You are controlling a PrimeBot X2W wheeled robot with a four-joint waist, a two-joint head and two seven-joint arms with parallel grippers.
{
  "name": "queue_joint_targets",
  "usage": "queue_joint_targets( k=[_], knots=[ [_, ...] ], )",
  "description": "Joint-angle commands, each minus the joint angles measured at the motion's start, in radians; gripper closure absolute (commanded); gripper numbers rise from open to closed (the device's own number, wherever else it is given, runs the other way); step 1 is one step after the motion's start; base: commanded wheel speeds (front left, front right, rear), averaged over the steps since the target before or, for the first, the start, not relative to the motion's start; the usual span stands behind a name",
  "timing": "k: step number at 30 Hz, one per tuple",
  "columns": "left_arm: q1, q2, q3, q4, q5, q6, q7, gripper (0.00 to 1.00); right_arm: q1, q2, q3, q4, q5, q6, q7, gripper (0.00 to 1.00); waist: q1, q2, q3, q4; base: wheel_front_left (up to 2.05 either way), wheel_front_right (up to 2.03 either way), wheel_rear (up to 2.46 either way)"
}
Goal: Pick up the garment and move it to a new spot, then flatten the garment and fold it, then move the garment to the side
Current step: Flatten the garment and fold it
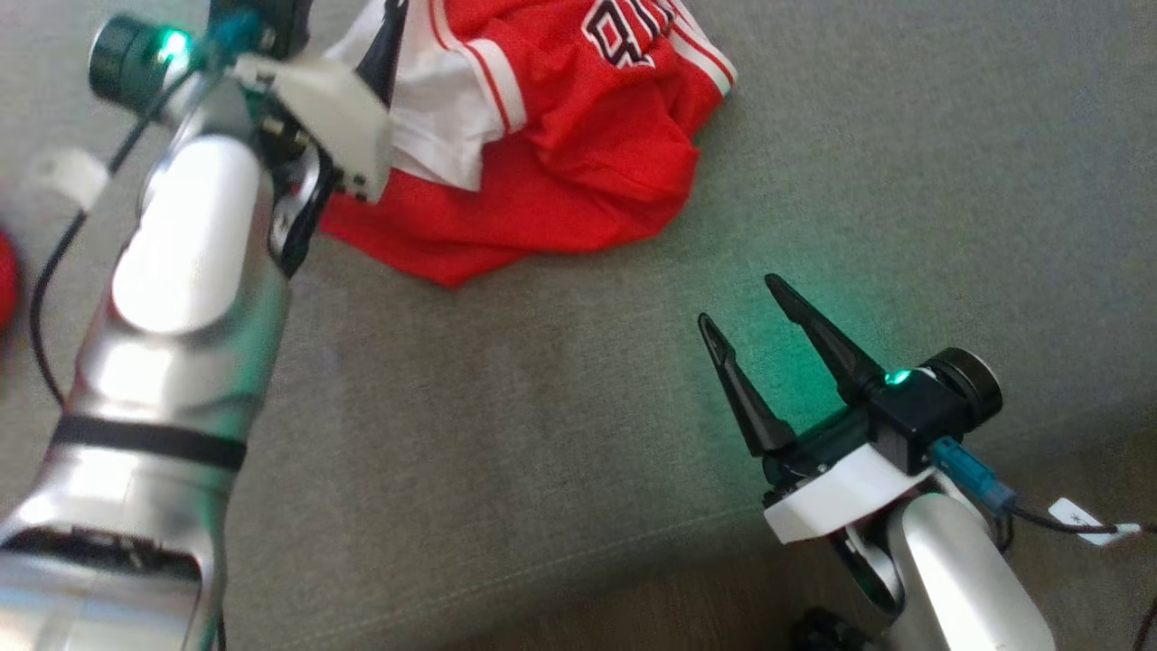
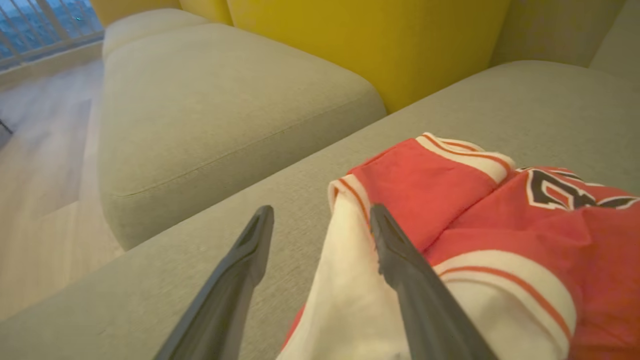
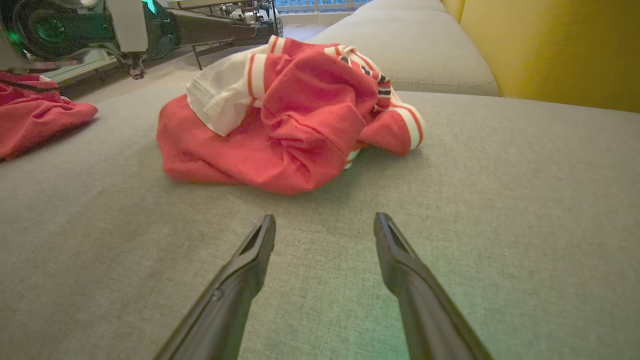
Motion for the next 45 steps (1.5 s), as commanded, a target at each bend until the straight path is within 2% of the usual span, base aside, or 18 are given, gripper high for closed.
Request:
queue_joint_targets(
  k=[1, 4, 9, 13, 18, 20, 21, 22, 27, 31, 38, 42, 44, 45],
  knots=[
    [-0.081, 0.034, -0.016, -0.005, -0.038, 0.001, 0.021, 0.0, -0.013, 0.003, 0.022, -0.034, 0.007, 0.0, -0.002, 0.0, -0.0003, 0.0, 0.036, -0.03, 0.0, 0.0, 0.0],
    [-0.113, 0.044, -0.062, 0.055, -0.099, 0.001, 0.055, 0.0, 0.002, 0.003, 0.033, -0.024, 0.007, 0.0, -0.002, 0.0, -0.0003, 0.0, 0.02, -0.044, 0.0, 0.0, 0.0],
    [-0.131, 0.08, -0.1, 0.134, -0.138, 0.001, 0.093, 0.0, 0.022, 0.003, 0.062, -0.018, 0.005, 0.0, -0.002, 0.0, -0.0003, 0.0, -0.002, -0.074, 0.0, 0.0, 0.0],
    [-0.135, 0.106, -0.118, 0.192, -0.149, 0.001, 0.085, 0.0, 0.034, 0.003, 0.076, -0.021, 0.006, 0.0, -0.002, 0.0, -0.0003, 0.0, -0.021, -0.101, 0.0, 0.0, 0.0],
    [-0.13, 0.106, -0.182, 0.231, -0.208, 0.0, 0.077, 0.0, 0.047, 0.003, 0.085, -0.024, 0.003, 0.0, -0.002, 0.0, -0.0003, 0.0, -0.028, -0.117, 0.0, 0.0, 0.0],
    [-0.132, 0.109, -0.214, 0.233, -0.241, 0.0, 0.075, 0.75, 0.048, 0.003, 0.087, -0.027, 0.002, 0.0, -0.002, 0.0, -0.0003, 0.0, -0.027, -0.12, 0.0, 0.0, 0.0],
    [-0.134, 0.114, -0.227, 0.235, -0.256, 0.0, 0.073, 0.93, 0.047, 0.003, 0.088, -0.028, 0.003, 0.0, -0.002, 0.0, -0.0003, 0.0, -0.027, -0.121, 0.0, 0.0, 0.0],
    [-0.137, 0.119, -0.24, 0.235, -0.268, 0.0, 0.07, 1.0, 0.046, 0.003, 0.091, -0.029, 0.004, 0.0, -0.002, 0.0, -0.0003, 0.0, -0.026, -0.122, 0.0, 0.0, 0.0],
    [-0.152, 0.14, -0.283, 0.232, -0.322, 0.0, 0.029, 1.0, 0.041, 0.003, 0.1, -0.034, 0.015, 0.0, -0.002, 0.0, -0.0003, 0.0, -0.029, -0.124, 0.0, 0.0, 0.0],
    [-0.178, 0.135, -0.3, 0.176, -0.412, 0.0, 0.013, 1.0, 0.032, 0.003, 0.104, -0.033, 0.029, 0.0, -0.002, 0.0, -0.0003, 0.0, -0.03, -0.124, 0.0, 0.0, 0.0],
    [-0.268, 0.167, -0.36, -0.109, -0.663, 0.0, 0.101, 1.0, -0.009, 0.003, 0.098, -0.051, 0.097, 0.0, -0.002, 0.0, -0.0003, 0.0, -0.038, -0.14, 0.0, 0.0, 0.0],
    [-0.308, 0.169, -0.315, -0.233, -0.806, 0.001, 0.182, 1.0, -0.023, 0.003, 0.118, -0.047, 0.141, 0.0, -0.002, 0.0, -0.0003, 0.0, -0.066, -0.173, 0.0, 0.0, 0.0],
    [-0.335, 0.151, -0.282, -0.274, -0.848, 0.024, 0.206, 1.0, -0.026, 0.003, 0.126, -0.049, 0.161, 0.0, -0.002, 0.0, -0.0003, 0.0, -0.079, -0.193, 0.0, 0.0, 0.0],
    [-0.369, 0.129, -0.255, -0.306, -0.869, 0.059, 0.214, 1.0, -0.03, 0.003, 0.132, -0.052, 0.178, 0.0, -0.002, 0.0, -0.0003, 0.0, -0.092, -0.213, 0.0, 0.0, 0.0]
  ],
)
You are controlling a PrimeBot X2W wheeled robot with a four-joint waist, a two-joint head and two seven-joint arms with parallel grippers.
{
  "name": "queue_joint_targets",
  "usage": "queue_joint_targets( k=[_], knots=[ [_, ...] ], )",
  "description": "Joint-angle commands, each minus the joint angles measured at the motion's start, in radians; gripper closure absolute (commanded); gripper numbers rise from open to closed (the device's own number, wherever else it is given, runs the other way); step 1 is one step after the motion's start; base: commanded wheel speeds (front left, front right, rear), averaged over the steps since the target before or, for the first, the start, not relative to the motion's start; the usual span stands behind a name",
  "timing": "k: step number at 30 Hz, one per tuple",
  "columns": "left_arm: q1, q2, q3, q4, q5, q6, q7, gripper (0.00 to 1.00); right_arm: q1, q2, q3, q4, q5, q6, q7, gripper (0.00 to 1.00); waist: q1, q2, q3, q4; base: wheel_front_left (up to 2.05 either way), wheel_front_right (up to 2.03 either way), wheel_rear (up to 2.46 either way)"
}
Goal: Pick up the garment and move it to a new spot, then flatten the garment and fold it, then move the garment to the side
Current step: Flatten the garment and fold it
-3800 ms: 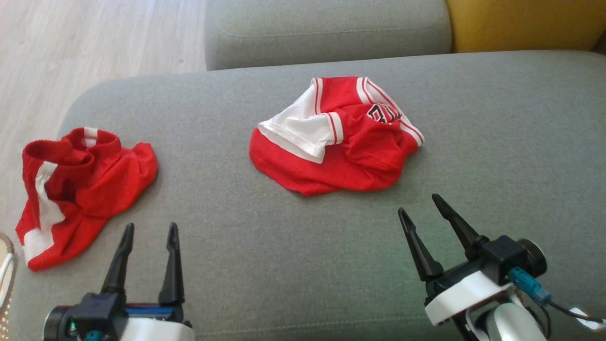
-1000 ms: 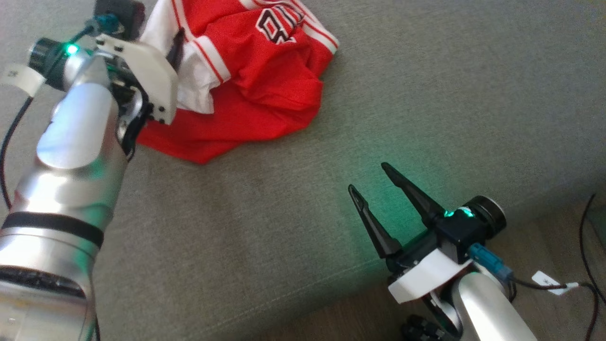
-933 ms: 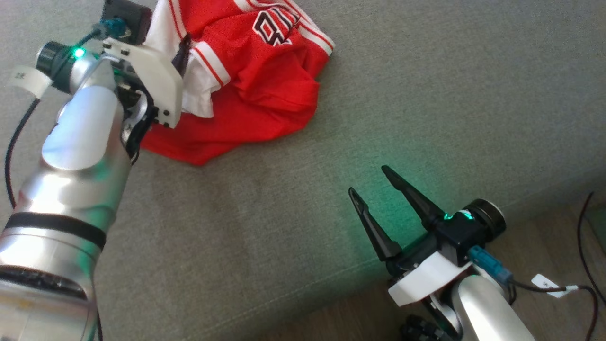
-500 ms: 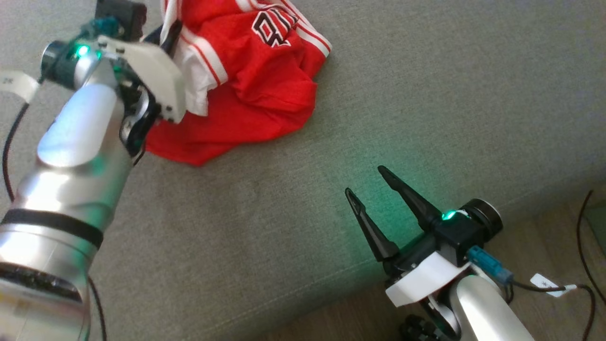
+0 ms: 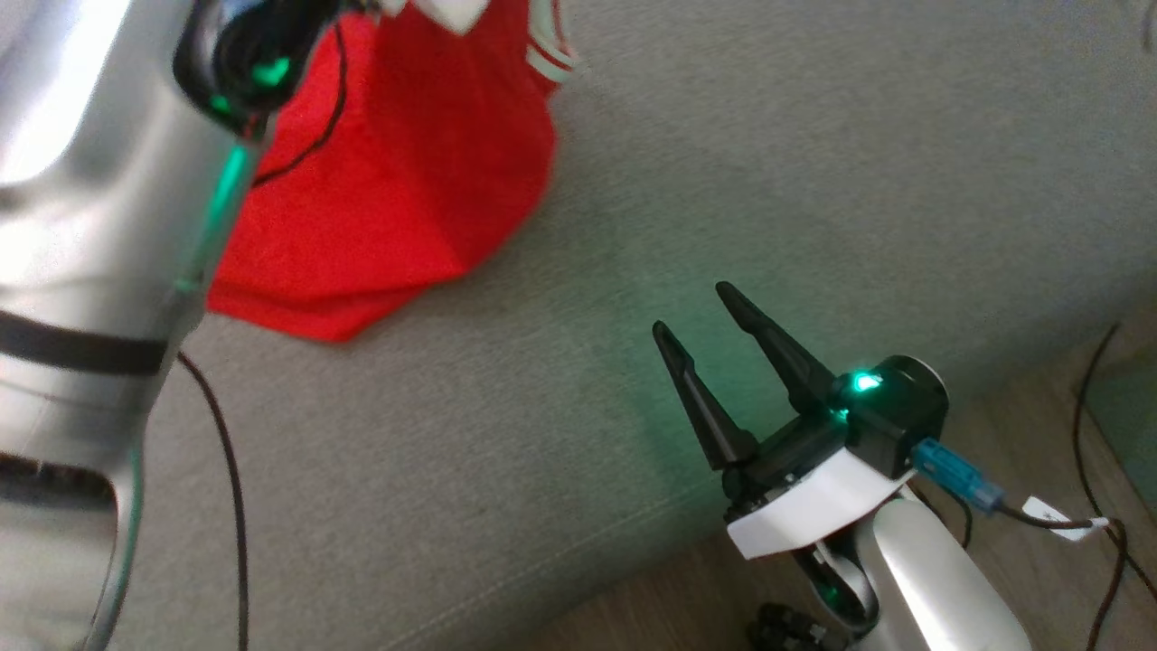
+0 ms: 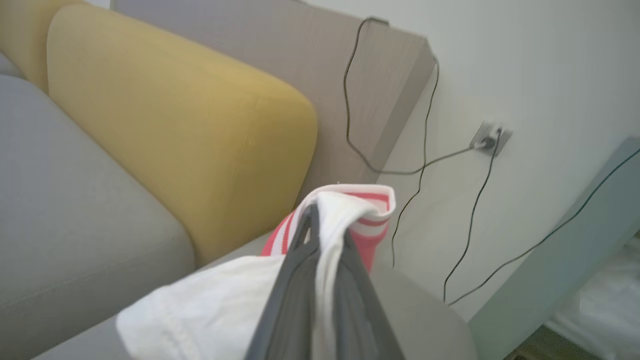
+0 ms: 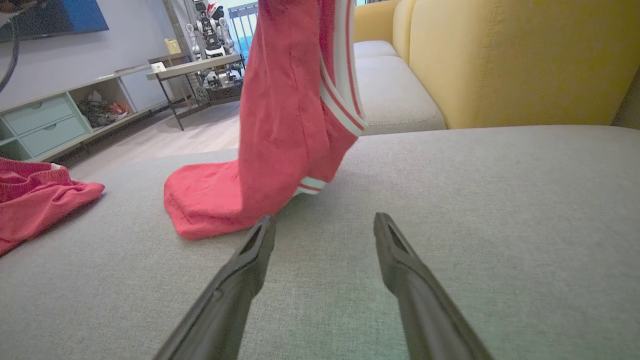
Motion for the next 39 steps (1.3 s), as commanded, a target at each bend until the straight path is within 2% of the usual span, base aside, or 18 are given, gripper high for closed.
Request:
queue_joint_targets(
  k=[1, 6, 12, 15, 18, 22, 27, 29, 33, 34, 35, 39],
  knots=[
    [-0.116, -0.008, 0.065, -0.063, -0.016, 0.038, 0.001, 1.0, -0.019, 0.003, 0.026, -0.036, 0.019, 0.0, -0.002, 0.0, 0.0, 0.0, -0.029, -0.038, 0.0, 0.0, 0.0],
    [-0.221, -0.07, 0.128, -0.077, -0.025, 0.104, -0.054, 1.0, -0.019, 0.003, 0.028, -0.039, 0.038, 0.0, -0.002, 0.0, 0.0, 0.0, -0.062, -0.079, 0.0, 0.0, 0.0],
    [-0.332, -0.12, 0.194, -0.065, -0.022, 0.116, -0.166, 1.0, -0.017, 0.003, 0.013, -0.047, 0.047, 0.0, -0.002, 0.0, 0.0, 0.0, -0.069, -0.08, 0.0, 0.0, 0.0],
    [-0.334, -0.129, 0.225, -0.04, -0.053, 0.139, -0.165, 1.0, -0.017, 0.003, -0.009, -0.051, 0.049, 0.0, -0.002, 0.0, 0.0, 0.0, -0.065, -0.057, 0.0, 0.0, 0.0],
    [-0.259, -0.09, 0.255, -0.02, -0.074, 0.182, -0.151, 1.0, -0.018, 0.003, -0.014, -0.049, 0.048, 0.0, -0.002, 0.0, 0.0, 0.0, -0.064, -0.032, 0.0, 0.0, 0.0],
    [-0.064, 0.009, 0.299, -0.023, -0.085, 0.239, -0.159, 1.0, -0.018, 0.003, -0.024, -0.045, 0.037, 0.0, -0.002, 0.0, 0.0, 0.0, -0.056, 0.009, 0.0, 0.0, 0.0],
    [0.217, 0.12, 0.368, -0.064, -0.107, 0.271, -0.211, 1.0, -0.02, 0.003, -0.048, -0.04, 0.001, 0.0, -0.002, 0.0, 0.0, 0.0, -0.031, 0.08, 0.0, 0.0, 0.0],
    [0.308, 0.143, 0.387, -0.078, -0.115, 0.274, -0.235, 1.0, -0.02, 0.003, -0.057, -0.034, -0.02, 0.0, -0.002, 0.0, 0.0, 0.0, -0.024, 0.114, 0.0, 0.0, 0.0],
    [0.429, 0.149, 0.399, -0.084, -0.128, 0.283, -0.259, 1.0, -0.015, 0.003, -0.075, -0.022, -0.065, 0.0, -0.002, 0.0, 0.0, 0.0, -0.022, 0.187, 0.0, 0.0, 0.0],
    [0.449, 0.152, 0.393, -0.084, -0.12, 0.285, -0.263, 0.76, -0.017, 0.003, -0.076, -0.019, -0.075, 0.0, -0.002, 0.0, 0.0, 0.0, -0.022, 0.2, 0.0, 0.0, 0.0],
    [0.466, 0.157, 0.383, -0.086, -0.106, 0.285, -0.273, 0.0, -0.018, 0.003, -0.077, -0.017, -0.084, 0.0, -0.002, 0.0, 0.0, 0.0, -0.024, 0.214, 0.0, 0.0, 0.0],
    [0.541, 0.18, 0.349, -0.117, -0.034, 0.272, -0.347, 0.0, -0.022, 0.003, -0.081, -0.009, -0.106, 0.0, -0.002, 0.0, 0.0, 0.0, -0.048, 0.259, 0.0, 0.0, 0.0]
  ],
)
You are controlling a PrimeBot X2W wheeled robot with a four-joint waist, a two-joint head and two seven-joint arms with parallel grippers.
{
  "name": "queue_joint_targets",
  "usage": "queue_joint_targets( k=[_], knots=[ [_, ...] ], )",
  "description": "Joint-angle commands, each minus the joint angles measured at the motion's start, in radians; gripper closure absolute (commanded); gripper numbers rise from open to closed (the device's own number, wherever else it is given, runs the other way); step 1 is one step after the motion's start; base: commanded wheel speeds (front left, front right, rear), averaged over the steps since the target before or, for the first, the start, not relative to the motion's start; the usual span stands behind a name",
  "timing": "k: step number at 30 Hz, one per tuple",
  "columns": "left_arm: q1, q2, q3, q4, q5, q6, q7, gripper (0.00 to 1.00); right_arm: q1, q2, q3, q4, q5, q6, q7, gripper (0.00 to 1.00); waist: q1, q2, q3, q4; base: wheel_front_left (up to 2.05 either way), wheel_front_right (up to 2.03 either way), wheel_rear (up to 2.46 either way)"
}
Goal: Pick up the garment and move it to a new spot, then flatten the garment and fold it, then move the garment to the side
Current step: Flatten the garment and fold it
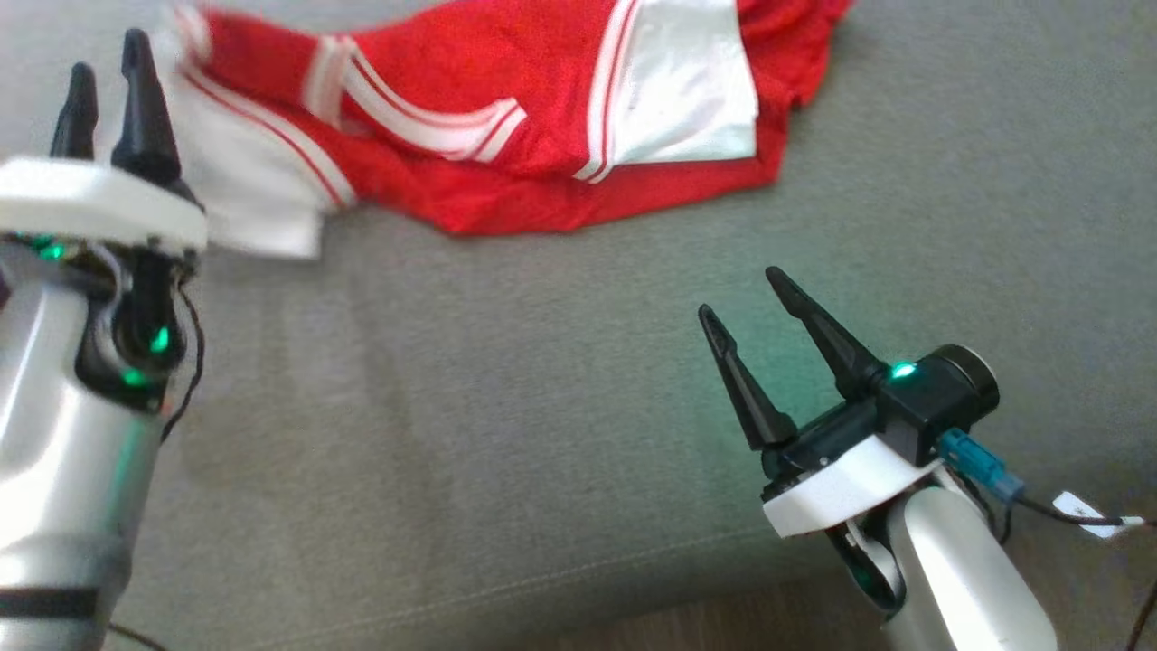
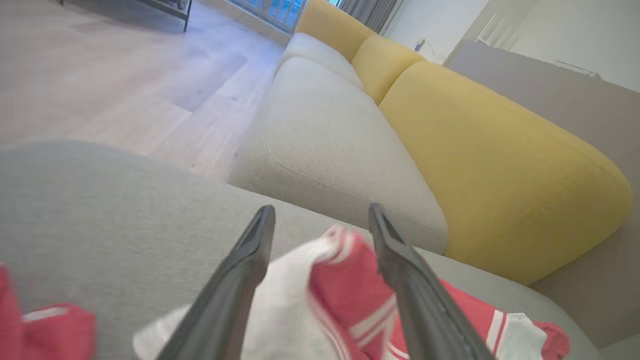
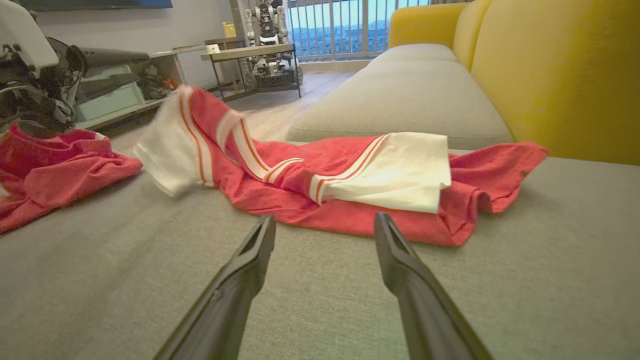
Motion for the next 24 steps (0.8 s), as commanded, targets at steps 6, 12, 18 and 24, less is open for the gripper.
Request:
queue_joint_targets(
  k=[6, 12, 18, 24],
  knots=[
    [0.18, 0.063, 0.06, -0.168, 0.157, 0.029, -0.077, 0.0, -0.002, 0.003, 0.008, -0.009, -0.019, 0.0, -0.002, 0.0, -0.0001, 0.0, -0.09, 0.074, 0.0, 0.0, 0.0],
    [0.435, -0.032, 0.192, -0.391, 0.385, 0.078, -0.079, 0.0, 0.032, 0.003, 0.009, 0.0, -0.019, 0.0, -0.002, 0.0, -0.0001, 0.0, -0.146, 0.101, 0.0, 0.0, 0.0],
    [0.598, -0.136, 0.258, -0.505, 0.548, 0.037, -0.079, 0.0, 0.058, 0.003, 0.007, 0.007, -0.02, 0.0, -0.002, 0.0, -0.0001, 0.0, -0.183, 0.115, 0.0, 0.0, 0.0],
    [0.713, -0.224, 0.287, -0.514, 0.699, -0.017, -0.079, 0.0, 0.086, 0.003, 0.01, 0.013, -0.022, 0.0, -0.002, 0.0, -0.0001, 0.0, -0.215, 0.121, 0.0, 0.0, 0.0]
  ],
)
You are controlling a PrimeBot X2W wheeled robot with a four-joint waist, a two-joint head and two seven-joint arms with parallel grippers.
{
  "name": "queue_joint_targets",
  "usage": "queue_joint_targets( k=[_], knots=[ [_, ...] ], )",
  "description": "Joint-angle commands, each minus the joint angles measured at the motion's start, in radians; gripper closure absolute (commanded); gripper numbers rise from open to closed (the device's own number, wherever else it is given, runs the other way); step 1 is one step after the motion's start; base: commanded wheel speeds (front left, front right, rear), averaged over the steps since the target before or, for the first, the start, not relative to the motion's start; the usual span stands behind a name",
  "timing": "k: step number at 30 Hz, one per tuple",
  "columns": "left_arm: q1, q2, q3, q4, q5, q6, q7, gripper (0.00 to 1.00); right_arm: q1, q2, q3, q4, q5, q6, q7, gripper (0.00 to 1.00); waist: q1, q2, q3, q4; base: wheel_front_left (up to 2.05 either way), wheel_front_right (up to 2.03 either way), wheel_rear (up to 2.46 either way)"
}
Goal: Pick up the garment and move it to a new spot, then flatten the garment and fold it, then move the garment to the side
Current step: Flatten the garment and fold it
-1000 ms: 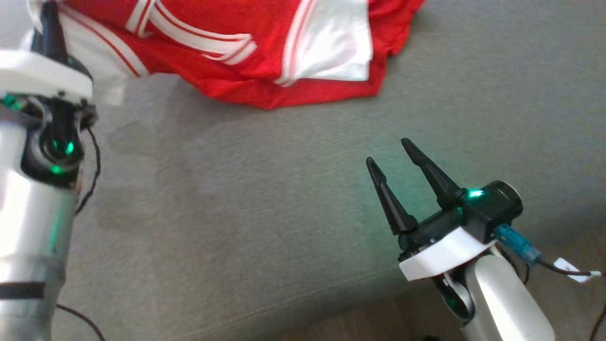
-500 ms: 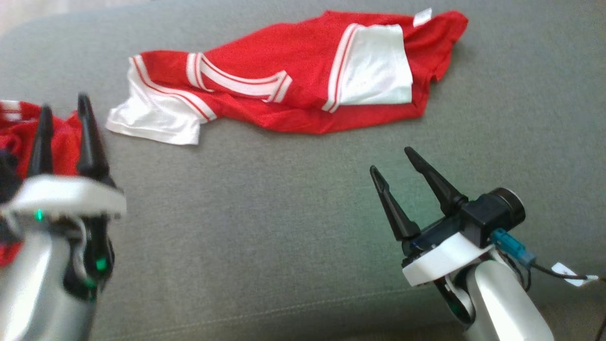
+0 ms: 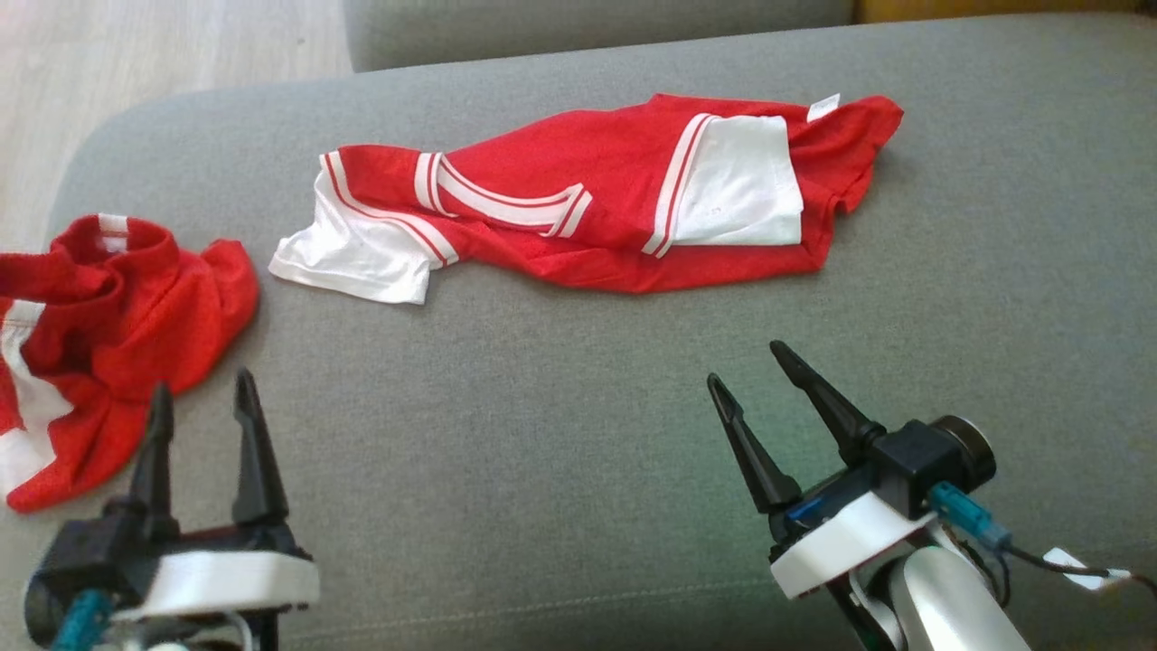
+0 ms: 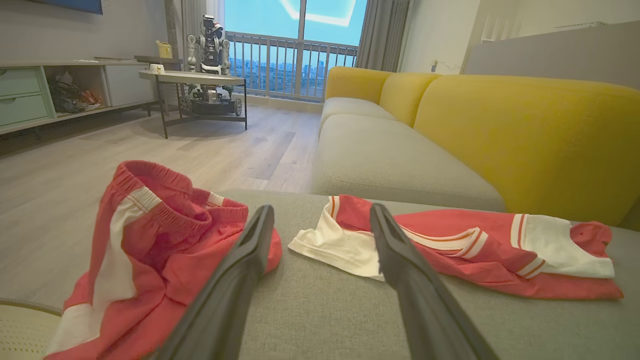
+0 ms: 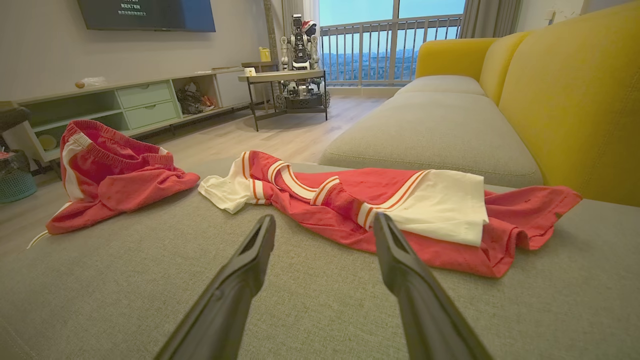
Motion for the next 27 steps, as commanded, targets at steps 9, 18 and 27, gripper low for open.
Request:
queue_joint_targets(
  k=[9, 18, 27],
  knots=[
    [-0.043, -0.063, 0.065, -0.005, 0.12, -0.076, -0.005, 0.0, -0.043, 0.003, -0.026, 0.049, -0.008, 0.0, -0.002, 0.0, 0.0001, 0.0, 0.01, 0.001, 0.0, 0.0, 0.0],
    [-0.063, -0.103, 0.005, 0.0, 0.183, -0.104, -0.005, 0.0, -0.28, 0.003, -0.233, 0.382, -0.09, 0.0, -0.002, 0.0, 0.0001, 0.0, 0.057, 0.075, 0.0, 0.0, 0.0],
    [-0.111, -0.113, -0.07, 0.023, 0.192, -0.112, -0.005, 0.0, -0.566, 0.003, -0.481, 0.763, -0.281, 0.0, 0.008, 0.0, 0.0001, 0.0, 0.121, 0.161, 0.0, 0.0, 0.0]
  ],
)
